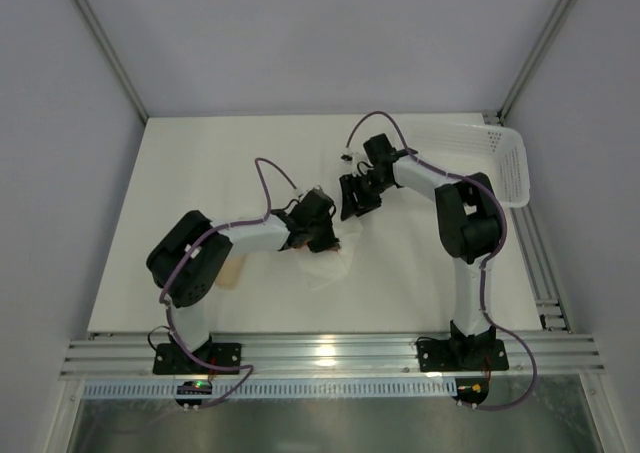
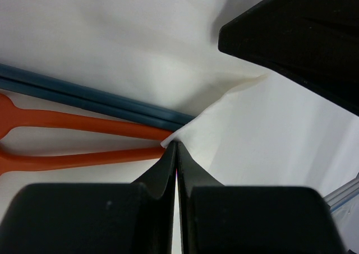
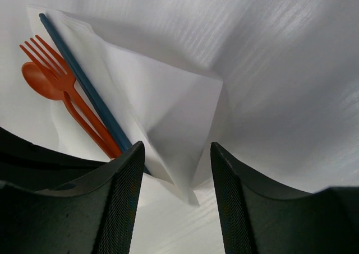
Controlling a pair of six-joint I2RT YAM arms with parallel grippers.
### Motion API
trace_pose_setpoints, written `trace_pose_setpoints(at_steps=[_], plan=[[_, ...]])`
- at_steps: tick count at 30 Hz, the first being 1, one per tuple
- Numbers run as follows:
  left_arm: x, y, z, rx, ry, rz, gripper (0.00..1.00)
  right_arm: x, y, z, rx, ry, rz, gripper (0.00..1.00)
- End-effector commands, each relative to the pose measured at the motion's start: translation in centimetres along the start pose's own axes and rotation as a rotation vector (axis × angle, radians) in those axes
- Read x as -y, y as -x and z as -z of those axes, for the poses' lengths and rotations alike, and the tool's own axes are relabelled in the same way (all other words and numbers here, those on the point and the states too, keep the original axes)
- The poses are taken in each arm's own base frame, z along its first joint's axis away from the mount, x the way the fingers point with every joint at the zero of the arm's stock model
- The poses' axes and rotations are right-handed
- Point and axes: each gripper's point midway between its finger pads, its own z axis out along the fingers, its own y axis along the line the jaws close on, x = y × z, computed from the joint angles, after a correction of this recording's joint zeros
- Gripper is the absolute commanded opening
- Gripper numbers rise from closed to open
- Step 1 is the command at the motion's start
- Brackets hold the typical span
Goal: Place the utensils on the paper napkin and roll it up
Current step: Roll the napkin at the center of the board.
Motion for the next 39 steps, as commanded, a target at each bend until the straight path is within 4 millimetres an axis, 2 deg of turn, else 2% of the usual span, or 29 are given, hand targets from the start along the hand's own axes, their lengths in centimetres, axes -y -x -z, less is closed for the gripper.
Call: trace_pose_setpoints(at_steps=[1, 9, 14, 28, 39], plan=[[-0.5, -0.4, -0.3, -0.016, 0.029, -0.013, 0.0, -1.4, 1.3, 0.6, 0.024, 0.066, 0.048, 0.54], [-0.5, -0.4, -0.3, -0.015, 0.028, -0.013, 0.0, -3.7, 2.3, 1.4, 0.07, 0.174, 0.063, 0.49], [-0.6, -0.3, -0.3, -0.011, 0.033, -0.012, 0.0, -4.3, 1.9, 1.6, 0.076, 0.203, 0.044, 0.45], [-0.2, -0.1, -0.3, -0.007, 0.024, -0.007, 0.0, -5.9, 1.2, 4.1, 0.127, 0.21, 0.029, 0.44], [-0.2, -0.2, -0.3, -0.008, 0.025, -0.005, 0.0, -6.0, -0.6, 3.4, 0.105, 0.24, -0.004, 0.44]])
